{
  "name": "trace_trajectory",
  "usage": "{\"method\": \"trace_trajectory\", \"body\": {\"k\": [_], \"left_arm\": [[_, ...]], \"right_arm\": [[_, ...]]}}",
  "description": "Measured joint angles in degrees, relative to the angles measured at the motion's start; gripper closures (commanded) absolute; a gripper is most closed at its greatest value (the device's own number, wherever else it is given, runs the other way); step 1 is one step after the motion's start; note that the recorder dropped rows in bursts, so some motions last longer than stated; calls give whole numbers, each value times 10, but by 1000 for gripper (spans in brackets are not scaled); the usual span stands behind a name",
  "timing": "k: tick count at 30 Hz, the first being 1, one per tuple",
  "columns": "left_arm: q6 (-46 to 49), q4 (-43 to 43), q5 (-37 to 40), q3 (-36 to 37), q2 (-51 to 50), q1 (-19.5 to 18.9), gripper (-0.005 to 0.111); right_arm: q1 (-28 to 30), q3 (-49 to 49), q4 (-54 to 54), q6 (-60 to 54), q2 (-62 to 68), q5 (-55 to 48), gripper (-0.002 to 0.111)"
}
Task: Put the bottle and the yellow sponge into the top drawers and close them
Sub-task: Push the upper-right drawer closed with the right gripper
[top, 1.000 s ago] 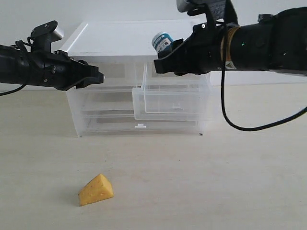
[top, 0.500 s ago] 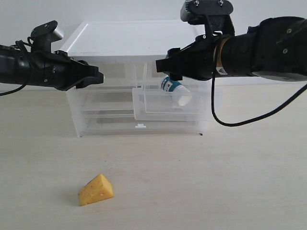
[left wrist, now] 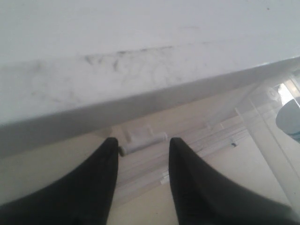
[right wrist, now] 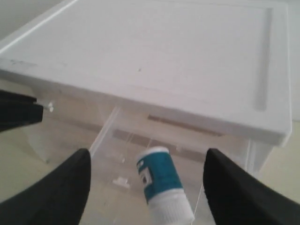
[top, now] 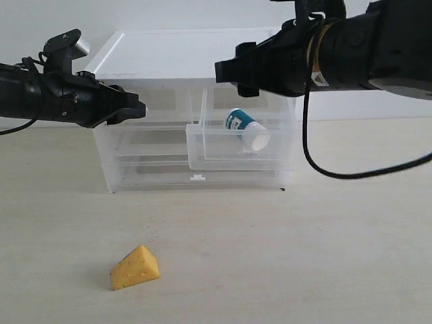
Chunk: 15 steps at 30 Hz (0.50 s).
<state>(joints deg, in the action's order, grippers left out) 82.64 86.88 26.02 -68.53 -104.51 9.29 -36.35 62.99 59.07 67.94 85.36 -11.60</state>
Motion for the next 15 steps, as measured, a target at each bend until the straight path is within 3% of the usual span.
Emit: {"method": "trace_trajectory", "body": {"k": [7, 15], "left_arm": [[0, 0, 0, 0, 0, 0, 70], [0, 0, 3, 0, 0, 0, 70]], "right_arm": [[-73, -40, -124, -76, -25, -105, 47], [-88, -83, -222, -128, -28, -106, 47]]}}
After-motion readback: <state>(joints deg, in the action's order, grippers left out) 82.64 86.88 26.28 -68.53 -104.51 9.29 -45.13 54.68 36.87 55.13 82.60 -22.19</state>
